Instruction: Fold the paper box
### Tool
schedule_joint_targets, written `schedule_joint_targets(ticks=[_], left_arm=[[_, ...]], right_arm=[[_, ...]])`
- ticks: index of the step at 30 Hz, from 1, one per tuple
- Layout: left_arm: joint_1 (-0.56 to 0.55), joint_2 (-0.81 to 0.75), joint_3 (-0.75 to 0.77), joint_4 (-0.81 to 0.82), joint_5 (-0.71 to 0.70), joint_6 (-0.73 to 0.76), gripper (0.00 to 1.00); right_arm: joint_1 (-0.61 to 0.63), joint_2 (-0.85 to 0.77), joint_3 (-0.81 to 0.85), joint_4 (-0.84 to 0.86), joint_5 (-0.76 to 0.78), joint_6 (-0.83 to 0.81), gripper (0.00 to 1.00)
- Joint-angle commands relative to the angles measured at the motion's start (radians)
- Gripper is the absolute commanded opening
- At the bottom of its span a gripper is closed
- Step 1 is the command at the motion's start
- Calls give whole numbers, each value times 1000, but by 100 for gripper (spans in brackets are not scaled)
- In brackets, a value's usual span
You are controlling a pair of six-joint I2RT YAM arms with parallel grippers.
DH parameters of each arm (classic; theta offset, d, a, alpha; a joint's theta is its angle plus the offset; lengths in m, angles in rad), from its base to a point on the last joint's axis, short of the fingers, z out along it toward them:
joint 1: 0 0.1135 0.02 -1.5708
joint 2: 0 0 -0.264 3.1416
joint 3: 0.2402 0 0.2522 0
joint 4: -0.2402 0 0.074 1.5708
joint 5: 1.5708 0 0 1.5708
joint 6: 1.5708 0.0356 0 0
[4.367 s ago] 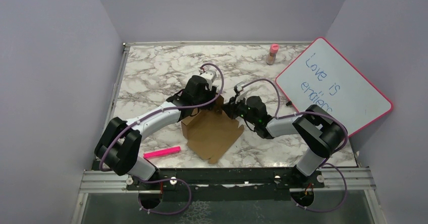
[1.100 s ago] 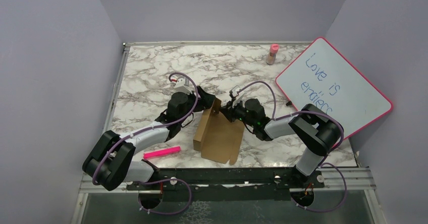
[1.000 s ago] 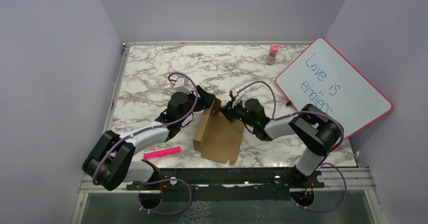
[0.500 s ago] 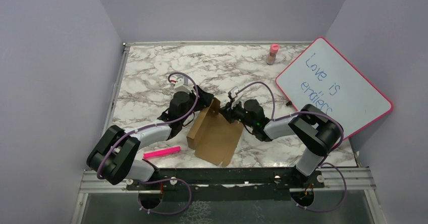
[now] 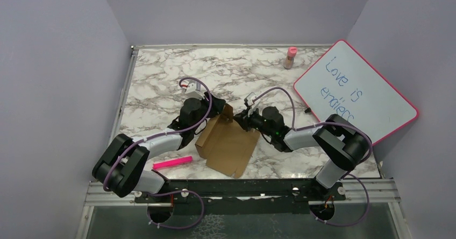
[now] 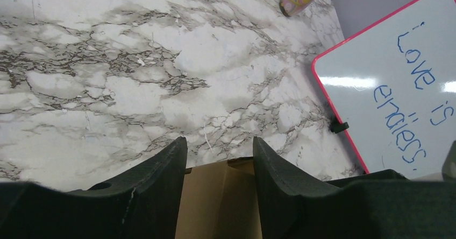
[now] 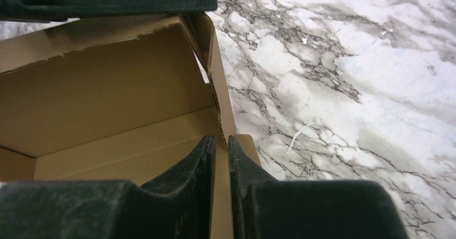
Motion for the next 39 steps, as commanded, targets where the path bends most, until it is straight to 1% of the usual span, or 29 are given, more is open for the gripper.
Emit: schedule_joint_targets(ticks=[1,3,5,7,12,15,21,26,30,33,39], left_arm=[[4,-7,-26,-32,-7,73,49],[4,-5,-23,-30,3,78,49],[4,-3,-20,-29,11,82,49],[4,-2,-18,-27,15,87,49],[4,-8,-16,-26,25,99,49],[4,-11,-16,-23,28,102,49],[4,-11,-15,-15,40,109,49],[4,-4,-12,-10,48,106,52],[4,8,-9,-2,57,106,54],[4,15,-7,6,67,105,58],[4,23,-6,24,92,100,64]], right_arm=[[9,-83,-12,-24,21,-61,21],[7,-117,3,-77,62,-103,23],[1,-138,4,-80,118,-140,25],[-18,-141,14,-85,139,-183,27],[-47,-74,104,-184,163,-268,30],[-55,-16,142,-199,112,-309,32],[-55,33,177,-223,-133,-333,36],[-54,49,180,-213,-274,-315,39],[-54,70,188,-188,-311,-291,41],[-54,89,200,-172,-330,-277,42],[-54,118,195,-71,-287,-239,44]])
